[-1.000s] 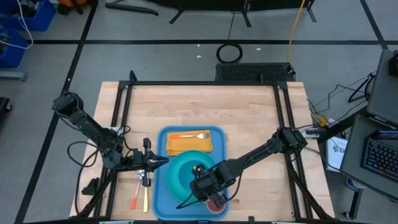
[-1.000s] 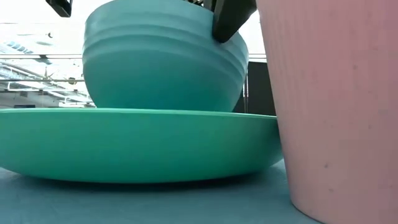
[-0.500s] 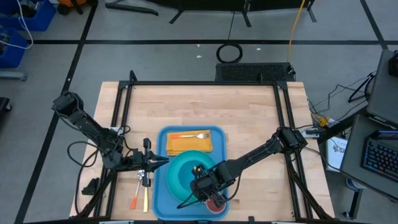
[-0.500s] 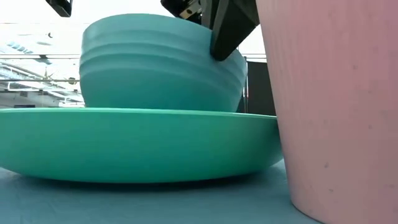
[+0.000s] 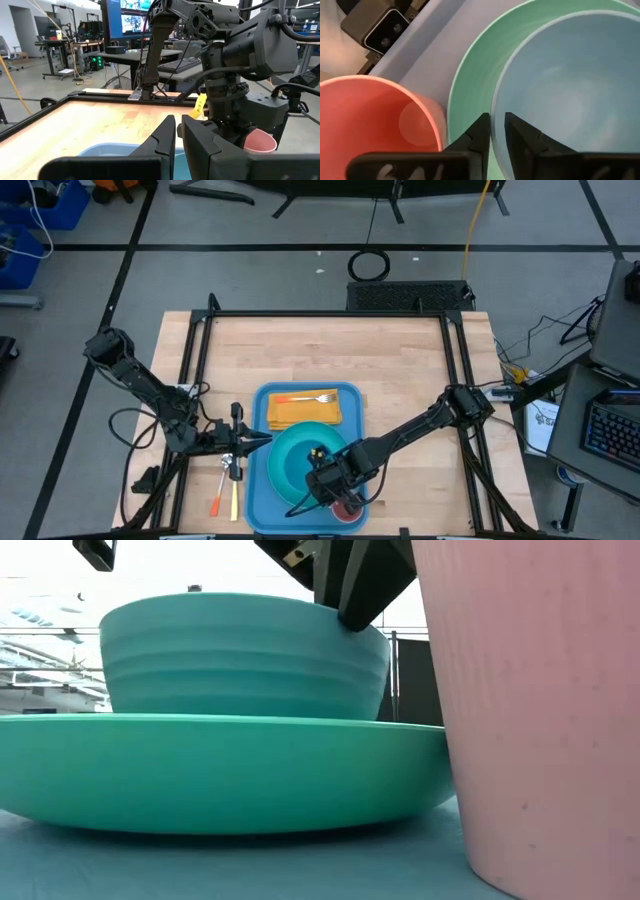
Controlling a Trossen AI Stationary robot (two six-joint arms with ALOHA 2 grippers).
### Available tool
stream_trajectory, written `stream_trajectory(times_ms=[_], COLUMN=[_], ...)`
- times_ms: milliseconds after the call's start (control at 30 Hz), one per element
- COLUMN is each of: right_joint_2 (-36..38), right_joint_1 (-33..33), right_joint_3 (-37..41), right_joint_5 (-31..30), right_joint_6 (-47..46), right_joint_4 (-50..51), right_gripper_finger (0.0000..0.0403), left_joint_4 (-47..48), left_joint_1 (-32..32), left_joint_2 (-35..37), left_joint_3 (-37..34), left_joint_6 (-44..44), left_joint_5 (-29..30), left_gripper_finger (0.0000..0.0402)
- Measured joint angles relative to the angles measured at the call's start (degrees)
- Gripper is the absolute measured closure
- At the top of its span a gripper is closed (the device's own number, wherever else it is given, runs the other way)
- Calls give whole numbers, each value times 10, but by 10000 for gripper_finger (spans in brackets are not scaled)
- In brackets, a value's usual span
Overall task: Set up tray
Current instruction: Put the blue bowl on the blue plate on the blue serving tray, then put the orange spoon to the right of the orange fork on the napkin on the blue serving tray
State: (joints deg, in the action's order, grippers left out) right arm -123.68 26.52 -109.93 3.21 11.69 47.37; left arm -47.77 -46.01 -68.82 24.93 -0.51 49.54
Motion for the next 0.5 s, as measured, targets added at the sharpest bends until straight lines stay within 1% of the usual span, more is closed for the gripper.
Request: stream_trajectory(times_ms=[100, 267, 500], right_joint_2=[2, 15, 60], right_joint_1=[0, 0, 2], right_joint_3=[0, 0, 0], right_joint_5=[-5, -48, -47], right_joint_6=[6, 11, -19], right_joint_4=[1, 13, 16], right_gripper_finger=[342, 328, 327], left_joint_4=[0, 0, 12], left_joint_1=[0, 0, 0], left_joint_2=[0, 0, 0], left_joint_3=[0, 0, 0], left_joint_6=[0, -3, -21], left_joint_5=[0, 0, -1], left_gripper_finger=[364, 364, 364])
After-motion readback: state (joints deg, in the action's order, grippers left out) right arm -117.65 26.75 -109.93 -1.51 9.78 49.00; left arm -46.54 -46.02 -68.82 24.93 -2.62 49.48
